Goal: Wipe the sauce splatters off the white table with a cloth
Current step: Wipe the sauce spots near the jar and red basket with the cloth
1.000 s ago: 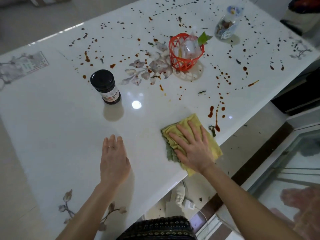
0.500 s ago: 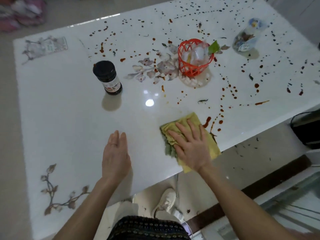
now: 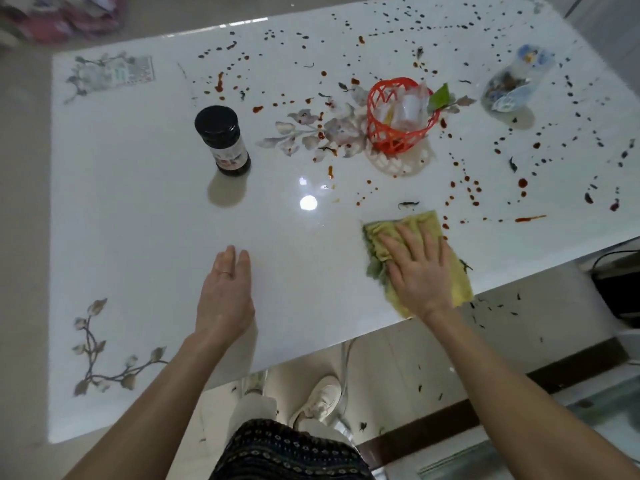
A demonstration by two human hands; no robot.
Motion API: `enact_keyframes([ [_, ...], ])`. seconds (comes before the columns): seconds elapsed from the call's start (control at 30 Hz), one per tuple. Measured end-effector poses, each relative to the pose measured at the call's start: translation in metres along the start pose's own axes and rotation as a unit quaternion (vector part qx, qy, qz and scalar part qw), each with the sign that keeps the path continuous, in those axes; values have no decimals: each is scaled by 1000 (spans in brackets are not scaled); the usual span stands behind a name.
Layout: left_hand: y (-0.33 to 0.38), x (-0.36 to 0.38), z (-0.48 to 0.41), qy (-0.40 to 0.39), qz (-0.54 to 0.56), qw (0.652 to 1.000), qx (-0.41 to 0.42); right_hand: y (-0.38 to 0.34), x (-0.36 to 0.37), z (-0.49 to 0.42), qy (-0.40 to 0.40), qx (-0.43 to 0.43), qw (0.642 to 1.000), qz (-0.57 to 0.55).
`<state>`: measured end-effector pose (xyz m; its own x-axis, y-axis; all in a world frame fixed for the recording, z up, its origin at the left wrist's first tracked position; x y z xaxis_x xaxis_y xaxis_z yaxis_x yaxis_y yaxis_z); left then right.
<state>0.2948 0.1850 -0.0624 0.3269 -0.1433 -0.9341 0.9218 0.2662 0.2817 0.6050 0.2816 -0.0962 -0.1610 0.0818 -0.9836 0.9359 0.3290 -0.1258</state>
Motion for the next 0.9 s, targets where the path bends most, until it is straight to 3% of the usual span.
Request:
enact_keyframes([
  [0.1, -2, 2, -1, -11, -19, 1000, -2, -28, -1, 3, 15, 64, 998, -10],
  [0.23, -4, 2, -2, -20, -19, 1000, 4, -94, 7, 36, 15, -87, 996, -15],
  [0.3, -6, 1, -3, -18, -20, 1000, 9, -86, 7, 27, 16, -167, 985, -25],
  [0.37, -7, 1, -2, -19, -13, 1000, 10, -62, 7, 10, 14, -194, 981, -18],
  [0.5, -7, 2, -2, -17, -10, 1000, 12, -8, 7, -17, 3, 14, 1000, -26],
  [0.6, -8, 4, -2, -15, -13, 1000, 11, -38, 7, -9, 18, 117, 993, -21],
  [0.7, -7, 2, -2, -18, -9, 1000, 10, -98, 10, 5, 11, 1, 1000, -20],
  [0.8, -6, -5, -2, -16, -2, 1000, 20, -103, 13, -18, 9, -109, 994, -24],
  [0.83, -7, -7, -3, -15, 5, 1000, 20, -93, 15, -31, 9, -102, 995, -17],
  [0.9, -8, -9, -4, -9, 19, 1000, 14, -66, 17, -55, -1, -6, 1000, -10],
])
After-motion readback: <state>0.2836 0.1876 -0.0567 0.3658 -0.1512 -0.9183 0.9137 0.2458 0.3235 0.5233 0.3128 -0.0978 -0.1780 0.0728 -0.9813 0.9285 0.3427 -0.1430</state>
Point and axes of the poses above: each hand's wrist, its own z-axis away from the middle knuckle, its own x-axis out of the palm, y = z × x, the point moved 4 cm from there along -z, towards the middle knuckle, and after that the axes turned 1 degree about x, right-handed, at the moved point
